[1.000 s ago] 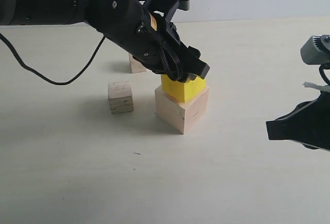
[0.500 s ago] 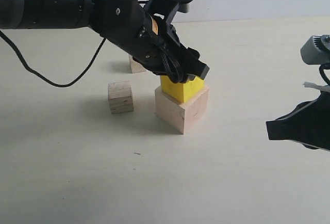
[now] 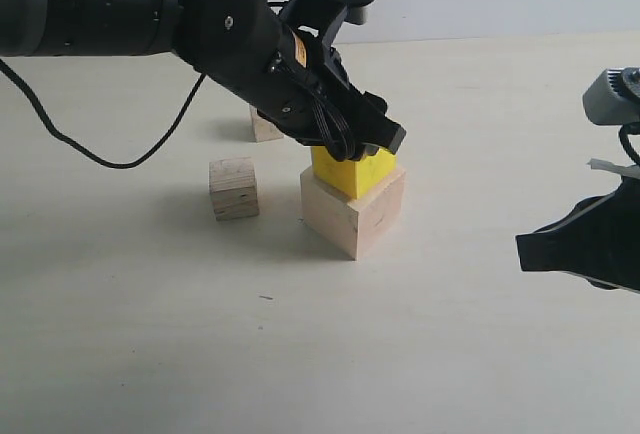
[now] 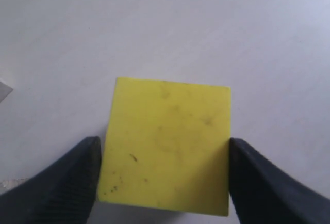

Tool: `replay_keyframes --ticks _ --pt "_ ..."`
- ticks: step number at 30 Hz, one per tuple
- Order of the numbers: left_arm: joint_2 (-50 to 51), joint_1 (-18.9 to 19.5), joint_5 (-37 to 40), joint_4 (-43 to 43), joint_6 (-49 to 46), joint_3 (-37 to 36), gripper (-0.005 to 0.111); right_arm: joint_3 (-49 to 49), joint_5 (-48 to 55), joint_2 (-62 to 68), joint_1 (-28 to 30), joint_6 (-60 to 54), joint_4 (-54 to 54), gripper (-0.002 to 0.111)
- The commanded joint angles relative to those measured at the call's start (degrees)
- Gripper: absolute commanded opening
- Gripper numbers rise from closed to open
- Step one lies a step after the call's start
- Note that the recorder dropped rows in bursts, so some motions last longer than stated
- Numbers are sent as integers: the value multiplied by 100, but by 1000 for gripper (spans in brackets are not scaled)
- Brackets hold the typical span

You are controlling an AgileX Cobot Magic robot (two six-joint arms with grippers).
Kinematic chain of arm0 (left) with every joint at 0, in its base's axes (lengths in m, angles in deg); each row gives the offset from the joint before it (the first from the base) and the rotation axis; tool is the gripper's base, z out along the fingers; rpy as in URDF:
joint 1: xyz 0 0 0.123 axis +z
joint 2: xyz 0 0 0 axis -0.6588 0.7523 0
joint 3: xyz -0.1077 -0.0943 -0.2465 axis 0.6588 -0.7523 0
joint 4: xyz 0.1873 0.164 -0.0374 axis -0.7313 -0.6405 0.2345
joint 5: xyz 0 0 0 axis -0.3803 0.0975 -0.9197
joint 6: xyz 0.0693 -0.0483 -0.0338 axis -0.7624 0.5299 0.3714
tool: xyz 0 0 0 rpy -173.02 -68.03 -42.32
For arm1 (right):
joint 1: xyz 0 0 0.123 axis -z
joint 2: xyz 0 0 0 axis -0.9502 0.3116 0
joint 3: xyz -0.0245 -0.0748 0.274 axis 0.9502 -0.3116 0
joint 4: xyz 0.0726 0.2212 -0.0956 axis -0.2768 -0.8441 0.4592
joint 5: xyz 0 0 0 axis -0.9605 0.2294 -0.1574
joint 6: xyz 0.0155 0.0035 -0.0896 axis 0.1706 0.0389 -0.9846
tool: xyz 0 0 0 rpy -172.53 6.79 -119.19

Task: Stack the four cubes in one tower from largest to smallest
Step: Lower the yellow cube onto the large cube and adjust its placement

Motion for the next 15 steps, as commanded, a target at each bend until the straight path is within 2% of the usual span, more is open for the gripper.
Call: replay_keyframes --ticks 1,15 --pt "-13 13 -75 35 41 6 67 52 -4 9 -11 16 8 0" --pt "-38 -83 -75 69 26 6 69 52 -4 9 -11 16 8 0"
